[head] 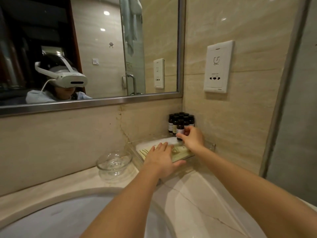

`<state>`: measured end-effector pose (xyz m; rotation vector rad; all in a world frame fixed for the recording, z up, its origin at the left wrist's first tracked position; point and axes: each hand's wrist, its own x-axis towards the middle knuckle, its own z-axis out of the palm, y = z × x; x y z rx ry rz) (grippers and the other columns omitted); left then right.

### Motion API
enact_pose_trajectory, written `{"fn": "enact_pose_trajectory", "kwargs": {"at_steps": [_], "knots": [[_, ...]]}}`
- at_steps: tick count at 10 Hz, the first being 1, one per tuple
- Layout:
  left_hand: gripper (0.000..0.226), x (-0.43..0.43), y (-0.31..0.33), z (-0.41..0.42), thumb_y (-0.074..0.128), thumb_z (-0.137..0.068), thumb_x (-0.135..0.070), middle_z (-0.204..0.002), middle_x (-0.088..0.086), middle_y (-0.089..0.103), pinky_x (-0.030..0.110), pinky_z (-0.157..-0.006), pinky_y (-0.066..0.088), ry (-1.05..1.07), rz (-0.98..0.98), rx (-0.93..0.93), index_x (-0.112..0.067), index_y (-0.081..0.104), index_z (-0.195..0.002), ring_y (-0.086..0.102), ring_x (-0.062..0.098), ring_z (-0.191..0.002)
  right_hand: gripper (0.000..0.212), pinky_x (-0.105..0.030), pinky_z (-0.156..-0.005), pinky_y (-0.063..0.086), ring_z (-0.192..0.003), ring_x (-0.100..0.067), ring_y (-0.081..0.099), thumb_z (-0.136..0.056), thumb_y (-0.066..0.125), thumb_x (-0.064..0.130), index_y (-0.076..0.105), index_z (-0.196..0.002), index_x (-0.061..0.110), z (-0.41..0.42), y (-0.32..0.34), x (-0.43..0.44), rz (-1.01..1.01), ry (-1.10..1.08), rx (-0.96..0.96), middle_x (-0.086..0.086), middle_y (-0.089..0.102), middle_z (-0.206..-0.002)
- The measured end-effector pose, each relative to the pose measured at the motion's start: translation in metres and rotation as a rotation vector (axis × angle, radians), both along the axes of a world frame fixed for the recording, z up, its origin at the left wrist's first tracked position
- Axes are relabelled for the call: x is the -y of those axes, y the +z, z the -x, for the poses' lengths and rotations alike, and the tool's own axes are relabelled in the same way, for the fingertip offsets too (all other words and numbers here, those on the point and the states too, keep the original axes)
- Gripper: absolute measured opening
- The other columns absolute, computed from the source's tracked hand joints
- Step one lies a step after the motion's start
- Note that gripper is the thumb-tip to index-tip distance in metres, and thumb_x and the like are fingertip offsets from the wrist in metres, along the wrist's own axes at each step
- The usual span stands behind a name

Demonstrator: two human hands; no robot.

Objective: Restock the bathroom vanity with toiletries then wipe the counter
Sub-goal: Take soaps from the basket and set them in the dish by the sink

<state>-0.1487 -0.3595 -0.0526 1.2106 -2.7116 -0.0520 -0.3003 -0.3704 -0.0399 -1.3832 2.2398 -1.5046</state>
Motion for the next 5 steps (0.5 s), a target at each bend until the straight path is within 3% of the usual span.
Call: {"fn": "enact_pose_trajectory", "kwargs": {"at_steps": [1, 2, 3, 5], "knots": [[0.083, 0.000, 0.000, 0.001, 0.032, -0.087, -0.069, -0.159, 0.003, 0.010, 0.039, -0.121, 0.005, 0.000, -0.009, -0.003, -0.019, 0.013, -0.151, 0.008, 0.018, -0.147, 0.035, -0.030, -0.069, 0.044, -0.081, -0.018, 0.059, -0.082, 0.071, 0.023, 0.054, -0.111, 0.013, 0.002, -0.001, 0.010, -0.025, -0.068, -0.038, 0.002, 0.059, -0.087], [0.083, -0.001, 0.001, 0.001, 0.032, -0.087, -0.069, -0.159, 0.003, 0.010, 0.039, -0.121, 0.005, -0.001, -0.012, 0.001, -0.019, 0.013, -0.151, 0.008, 0.018, -0.147, 0.031, -0.031, -0.064, 0.039, -0.078, -0.021, 0.057, -0.084, 0.069, 0.021, 0.044, -0.099, 0.014, 0.004, 0.000, 0.014, -0.050, -0.121, -0.062, -0.002, 0.057, -0.086], [0.083, 0.000, 0.002, 0.001, 0.032, -0.087, -0.069, -0.159, 0.004, 0.011, 0.040, -0.121, 0.006, 0.001, -0.009, 0.000, -0.018, 0.014, -0.151, 0.009, 0.019, -0.147, 0.020, -0.029, -0.064, 0.037, -0.076, -0.018, 0.054, -0.085, 0.068, 0.020, 0.049, -0.089, 0.016, 0.005, 0.000, 0.017, -0.105, -0.136, -0.117, -0.002, 0.059, -0.087], [0.082, -0.001, 0.001, 0.001, 0.032, -0.088, -0.068, -0.159, 0.004, 0.011, 0.039, -0.121, 0.006, 0.003, -0.013, 0.007, -0.018, 0.014, -0.150, 0.009, 0.019, -0.147, 0.007, -0.027, -0.065, 0.040, -0.086, -0.019, 0.062, -0.084, 0.069, 0.019, 0.063, -0.084, 0.018, 0.007, -0.001, 0.022, -0.116, -0.154, -0.108, -0.002, 0.068, -0.094]]}}
